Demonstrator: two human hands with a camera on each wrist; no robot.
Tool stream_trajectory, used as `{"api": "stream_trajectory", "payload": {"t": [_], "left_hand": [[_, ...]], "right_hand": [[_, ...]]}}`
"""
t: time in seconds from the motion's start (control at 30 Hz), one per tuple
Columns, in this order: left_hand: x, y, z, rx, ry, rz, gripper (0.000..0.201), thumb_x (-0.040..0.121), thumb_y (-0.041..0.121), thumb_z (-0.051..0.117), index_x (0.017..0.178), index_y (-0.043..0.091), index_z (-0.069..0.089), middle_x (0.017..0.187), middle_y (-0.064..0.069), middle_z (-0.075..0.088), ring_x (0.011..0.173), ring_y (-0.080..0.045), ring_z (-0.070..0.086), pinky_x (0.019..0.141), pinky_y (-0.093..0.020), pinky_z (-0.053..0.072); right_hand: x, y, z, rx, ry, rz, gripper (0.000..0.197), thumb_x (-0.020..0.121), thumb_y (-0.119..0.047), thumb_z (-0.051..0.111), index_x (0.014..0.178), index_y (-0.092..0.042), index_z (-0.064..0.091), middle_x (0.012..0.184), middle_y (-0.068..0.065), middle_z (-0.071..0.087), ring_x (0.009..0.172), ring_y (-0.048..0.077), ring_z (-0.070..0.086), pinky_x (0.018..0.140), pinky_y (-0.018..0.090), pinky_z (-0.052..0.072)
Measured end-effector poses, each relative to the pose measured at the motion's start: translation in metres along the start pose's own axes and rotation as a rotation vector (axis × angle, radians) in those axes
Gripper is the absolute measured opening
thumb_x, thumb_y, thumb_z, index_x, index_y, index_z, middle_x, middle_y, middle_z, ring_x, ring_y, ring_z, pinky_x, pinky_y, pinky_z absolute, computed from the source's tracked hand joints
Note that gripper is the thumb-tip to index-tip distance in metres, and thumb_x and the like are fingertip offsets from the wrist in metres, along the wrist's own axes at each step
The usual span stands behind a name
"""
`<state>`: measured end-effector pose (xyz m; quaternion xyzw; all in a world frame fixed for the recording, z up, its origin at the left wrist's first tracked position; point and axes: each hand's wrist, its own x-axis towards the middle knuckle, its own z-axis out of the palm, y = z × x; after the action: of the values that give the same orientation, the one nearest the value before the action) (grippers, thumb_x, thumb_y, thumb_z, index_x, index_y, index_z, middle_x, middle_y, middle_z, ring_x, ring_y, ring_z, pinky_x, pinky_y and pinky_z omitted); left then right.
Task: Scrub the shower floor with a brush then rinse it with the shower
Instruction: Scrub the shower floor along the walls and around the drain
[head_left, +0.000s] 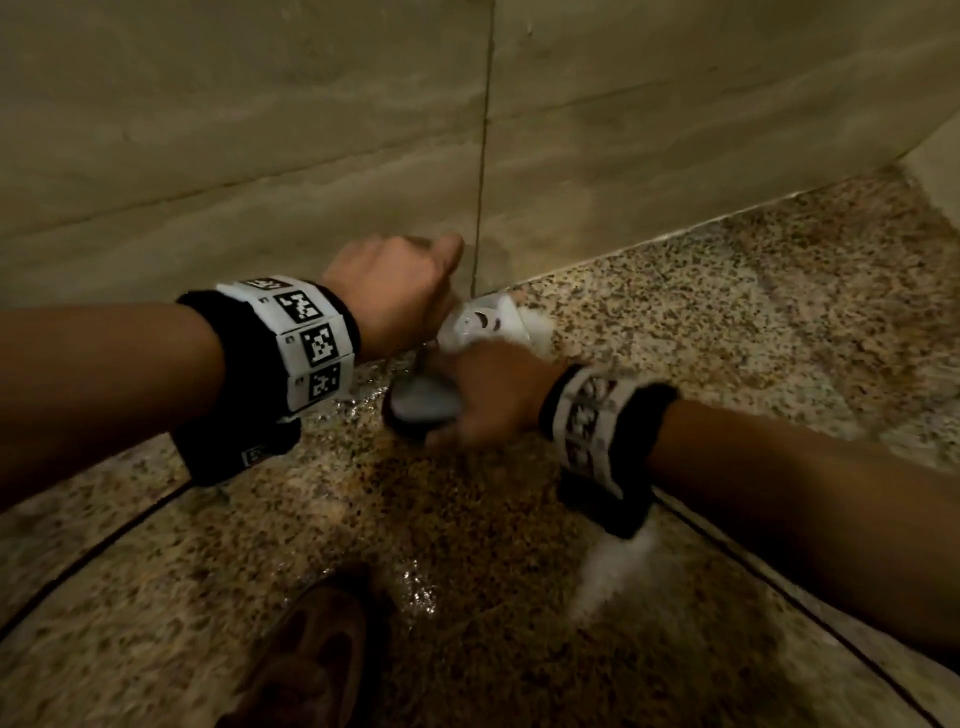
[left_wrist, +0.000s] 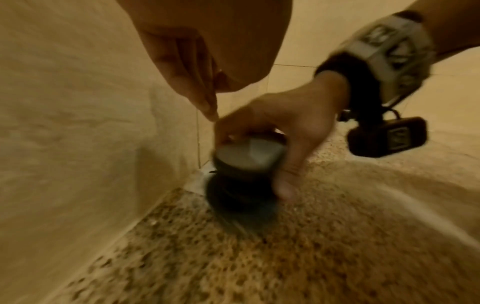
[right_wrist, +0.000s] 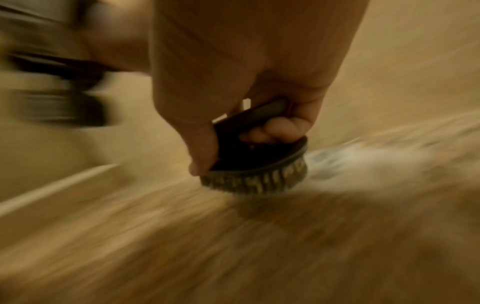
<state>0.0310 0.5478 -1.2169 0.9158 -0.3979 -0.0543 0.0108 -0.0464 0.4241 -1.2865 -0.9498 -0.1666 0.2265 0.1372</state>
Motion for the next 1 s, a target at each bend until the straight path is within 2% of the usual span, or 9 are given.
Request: {"api": "stream_trajectory", "payload": {"t": [0.1, 0.2, 0.3, 0.37, 0.47, 0.63, 0.73, 0.87, 1.0], "left_hand": [[-0.011, -0.014, 0.0, 0.007, 0.0, 0.105, 0.022, 0.097, 0.028, 0.043, 0.108, 0.008, 0.046, 0.079, -0.014, 0.059, 0.064, -0.028, 0.051, 0.056, -0.03, 0.033], [-0.018, -0.021, 0.0, 0.018, -0.013, 0.123, 0.022, 0.096, 0.029, 0.043, 0.108, 0.01, 0.046, 0.068, -0.006, 0.049, 0.059, -0.025, 0.046, 0.054, -0.029, 0.031], [-0.015, -0.025, -0.003, 0.027, 0.044, 0.102, 0.027, 0.095, 0.033, 0.044, 0.107, 0.01, 0.048, 0.074, -0.01, 0.051, 0.063, -0.027, 0.046, 0.057, -0.032, 0.033], [-0.012, -0.028, -0.004, 0.007, 0.065, 0.107, 0.026, 0.094, 0.031, 0.045, 0.107, 0.008, 0.049, 0.078, -0.012, 0.053, 0.063, -0.026, 0.045, 0.056, -0.032, 0.032], [-0.009, -0.029, -0.005, 0.001, 0.093, 0.136, 0.025, 0.092, 0.027, 0.048, 0.106, 0.006, 0.052, 0.075, -0.012, 0.053, 0.059, -0.025, 0.042, 0.054, -0.031, 0.029], [-0.005, -0.023, -0.001, -0.016, 0.047, 0.119, 0.026, 0.094, 0.029, 0.046, 0.109, 0.008, 0.05, 0.083, -0.019, 0.061, 0.068, -0.035, 0.057, 0.057, -0.034, 0.038], [0.0, -0.016, 0.002, -0.053, 0.034, 0.141, 0.029, 0.093, 0.031, 0.045, 0.114, 0.011, 0.046, 0.09, -0.019, 0.063, 0.075, -0.037, 0.06, 0.061, -0.036, 0.042], [0.018, 0.008, -0.005, -0.132, 0.081, 0.166, 0.032, 0.092, 0.028, 0.046, 0.12, 0.012, 0.044, 0.084, -0.02, 0.065, 0.073, -0.039, 0.061, 0.061, -0.036, 0.044], [0.045, 0.032, -0.018, -0.238, 0.127, 0.173, 0.026, 0.091, 0.026, 0.046, 0.114, 0.015, 0.047, 0.081, -0.017, 0.063, 0.071, -0.035, 0.059, 0.066, -0.042, 0.052]], "right_hand": [[-0.014, -0.022, 0.024, -0.149, -0.139, -0.145, 0.074, 0.082, -0.053, 0.066, 0.145, -0.03, 0.034, 0.116, 0.008, 0.065, 0.102, 0.029, 0.062, 0.076, 0.03, 0.043], [0.013, 0.007, 0.004, -0.094, 0.022, 0.14, 0.076, 0.08, -0.062, 0.062, 0.142, -0.029, 0.035, 0.118, 0.01, 0.064, 0.103, 0.032, 0.061, 0.075, 0.031, 0.043], [0.028, 0.035, -0.016, -0.097, 0.233, 0.316, 0.077, 0.076, -0.061, 0.067, 0.136, -0.02, 0.041, 0.114, 0.013, 0.065, 0.101, 0.034, 0.063, 0.075, 0.034, 0.046], [0.024, 0.023, -0.01, -0.027, 0.238, 0.229, 0.075, 0.077, -0.066, 0.064, 0.133, -0.02, 0.044, 0.107, 0.011, 0.067, 0.095, 0.033, 0.064, 0.069, 0.031, 0.042], [0.006, -0.01, 0.018, -0.04, 0.004, 0.015, 0.074, 0.081, -0.068, 0.058, 0.137, -0.024, 0.041, 0.111, 0.008, 0.066, 0.098, 0.031, 0.063, 0.074, 0.031, 0.045], [0.023, 0.037, -0.013, 0.033, 0.284, 0.333, 0.058, 0.081, -0.056, 0.065, 0.127, -0.024, 0.053, 0.115, 0.009, 0.062, 0.102, 0.032, 0.062, 0.07, 0.029, 0.037], [0.016, 0.037, -0.014, -0.049, 0.372, 0.266, 0.045, 0.081, -0.053, 0.065, 0.115, -0.024, 0.061, 0.103, 0.01, 0.065, 0.09, 0.032, 0.065, 0.067, 0.03, 0.037], [0.016, -0.029, 0.032, 0.057, 0.258, 0.137, 0.053, 0.087, -0.062, 0.042, 0.118, -0.025, 0.064, 0.112, 0.004, 0.068, 0.101, 0.025, 0.064, 0.076, 0.029, 0.043], [0.038, -0.04, 0.029, 0.305, 0.256, 0.294, 0.046, 0.092, -0.044, 0.058, 0.124, -0.012, 0.061, 0.117, 0.01, 0.065, 0.105, 0.029, 0.062, 0.08, 0.034, 0.05]]}}
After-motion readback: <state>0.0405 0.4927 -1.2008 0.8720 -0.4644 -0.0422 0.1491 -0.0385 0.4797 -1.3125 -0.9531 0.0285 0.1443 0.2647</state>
